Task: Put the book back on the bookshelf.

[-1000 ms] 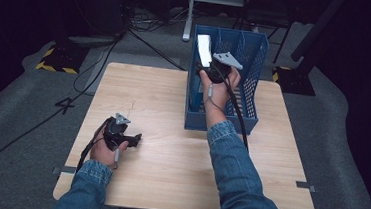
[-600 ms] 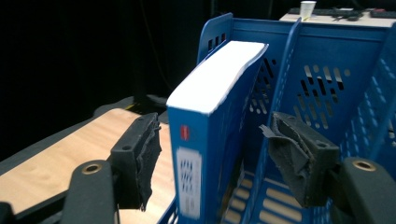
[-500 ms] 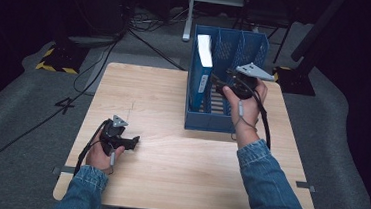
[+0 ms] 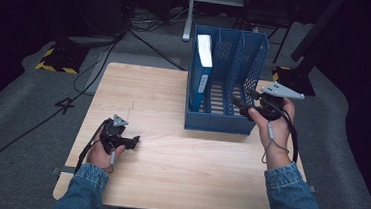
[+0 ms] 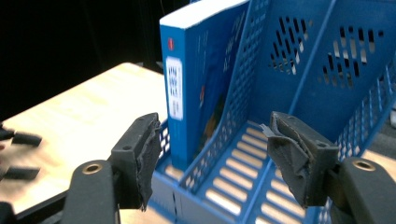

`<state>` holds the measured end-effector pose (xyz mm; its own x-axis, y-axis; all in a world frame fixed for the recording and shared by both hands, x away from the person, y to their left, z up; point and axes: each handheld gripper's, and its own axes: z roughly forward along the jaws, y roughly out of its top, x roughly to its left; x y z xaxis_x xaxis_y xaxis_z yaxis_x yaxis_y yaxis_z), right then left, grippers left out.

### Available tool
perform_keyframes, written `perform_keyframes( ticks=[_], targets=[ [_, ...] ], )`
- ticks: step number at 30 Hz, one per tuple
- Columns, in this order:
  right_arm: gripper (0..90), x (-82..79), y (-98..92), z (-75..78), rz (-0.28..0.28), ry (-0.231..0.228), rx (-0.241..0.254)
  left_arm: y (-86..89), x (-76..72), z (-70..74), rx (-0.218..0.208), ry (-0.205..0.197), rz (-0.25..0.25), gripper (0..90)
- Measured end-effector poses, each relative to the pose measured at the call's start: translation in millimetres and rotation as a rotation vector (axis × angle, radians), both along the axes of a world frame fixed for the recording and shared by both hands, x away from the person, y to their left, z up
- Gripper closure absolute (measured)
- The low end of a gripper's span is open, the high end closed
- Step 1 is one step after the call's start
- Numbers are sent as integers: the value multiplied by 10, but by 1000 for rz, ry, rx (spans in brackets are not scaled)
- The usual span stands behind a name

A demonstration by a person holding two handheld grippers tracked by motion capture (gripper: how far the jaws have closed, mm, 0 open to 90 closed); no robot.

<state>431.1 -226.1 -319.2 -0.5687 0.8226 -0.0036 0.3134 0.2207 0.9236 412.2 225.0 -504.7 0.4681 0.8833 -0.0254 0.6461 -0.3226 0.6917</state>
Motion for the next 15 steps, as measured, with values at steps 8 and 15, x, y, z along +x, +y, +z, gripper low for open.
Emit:
perform_keyframes(
  ticks=[8, 15],
  targets=[
    [392, -220, -335, -211, 1, 79, 2, -17, 59, 0, 2, 6, 3, 122],
    [372, -324, -573, -555, -20, 156, -47, -20, 60, -1, 0, 5, 5, 122]
  ],
)
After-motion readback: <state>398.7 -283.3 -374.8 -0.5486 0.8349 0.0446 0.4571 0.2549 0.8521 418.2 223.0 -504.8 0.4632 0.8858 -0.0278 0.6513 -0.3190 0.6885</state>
